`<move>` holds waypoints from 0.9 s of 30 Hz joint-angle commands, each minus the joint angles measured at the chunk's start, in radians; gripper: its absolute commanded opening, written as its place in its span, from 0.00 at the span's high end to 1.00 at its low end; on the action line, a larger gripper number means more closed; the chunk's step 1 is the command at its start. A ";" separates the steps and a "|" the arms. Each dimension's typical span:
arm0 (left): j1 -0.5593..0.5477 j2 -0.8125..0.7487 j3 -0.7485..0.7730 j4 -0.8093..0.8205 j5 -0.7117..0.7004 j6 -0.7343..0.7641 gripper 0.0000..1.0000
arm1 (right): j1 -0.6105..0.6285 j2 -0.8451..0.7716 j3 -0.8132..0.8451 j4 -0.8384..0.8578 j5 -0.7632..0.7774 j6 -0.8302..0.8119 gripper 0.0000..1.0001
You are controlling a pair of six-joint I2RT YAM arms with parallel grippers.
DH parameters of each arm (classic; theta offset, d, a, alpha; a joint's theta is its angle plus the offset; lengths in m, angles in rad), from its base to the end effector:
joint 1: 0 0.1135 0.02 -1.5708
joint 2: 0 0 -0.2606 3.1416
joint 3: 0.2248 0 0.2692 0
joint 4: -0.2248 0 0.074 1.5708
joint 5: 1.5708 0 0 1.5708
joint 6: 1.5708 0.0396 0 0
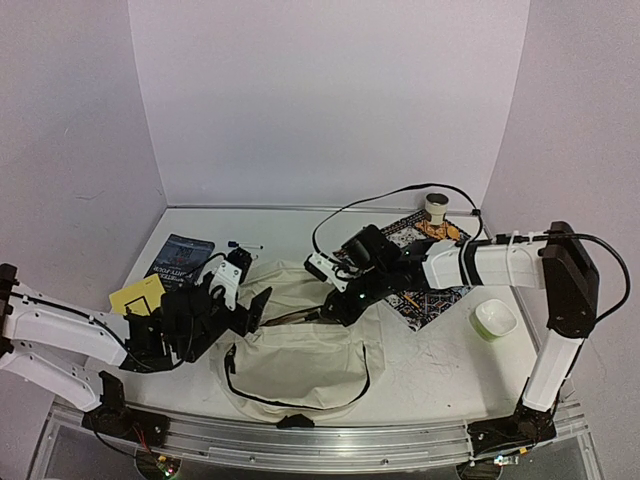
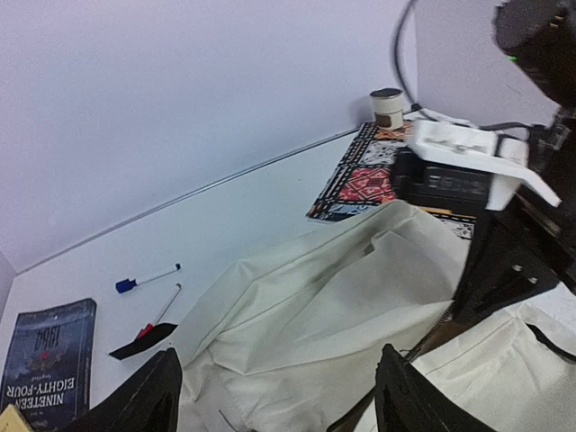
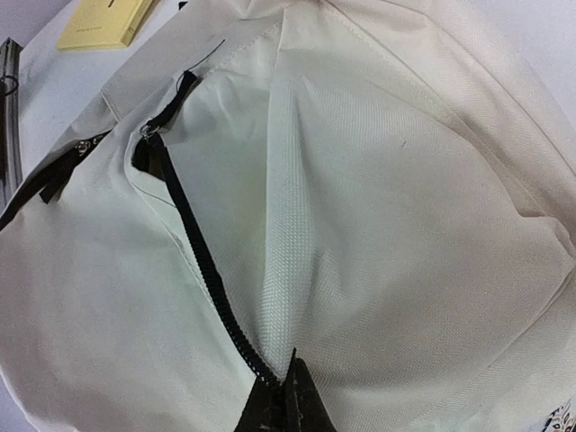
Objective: Pack the student bag
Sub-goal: Pick up the pen at the center of the board.
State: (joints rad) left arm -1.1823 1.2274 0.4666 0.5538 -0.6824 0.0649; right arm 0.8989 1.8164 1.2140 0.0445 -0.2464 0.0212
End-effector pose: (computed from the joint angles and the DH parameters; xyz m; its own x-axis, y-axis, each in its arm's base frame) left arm 0.1239 -0.2369 0.1999 -0.0463 0.2459 -0.9682 0.4885 0.8510 0.1928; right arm 0.2595 0.3417 0.2075 -0.3483 -0.4049 -0.8454 -0.8806 0.4504 0.1471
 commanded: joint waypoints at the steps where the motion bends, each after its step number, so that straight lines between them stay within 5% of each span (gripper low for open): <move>1: 0.127 -0.051 0.059 -0.189 0.041 -0.185 0.25 | 0.006 -0.051 -0.020 -0.027 0.024 -0.058 1.00; 13: 0.470 0.146 0.297 -0.473 0.182 -0.362 0.24 | -0.004 -0.108 -0.072 -0.043 0.103 -0.087 1.00; 27: 0.659 0.612 0.696 -0.568 0.398 -0.307 0.24 | -0.017 -0.084 -0.074 -0.067 0.026 -0.095 1.00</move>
State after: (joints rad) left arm -0.5455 1.7479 1.0386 0.0225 -0.3867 -0.2838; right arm 0.8874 1.7409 1.1362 0.0281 -0.1820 -0.0602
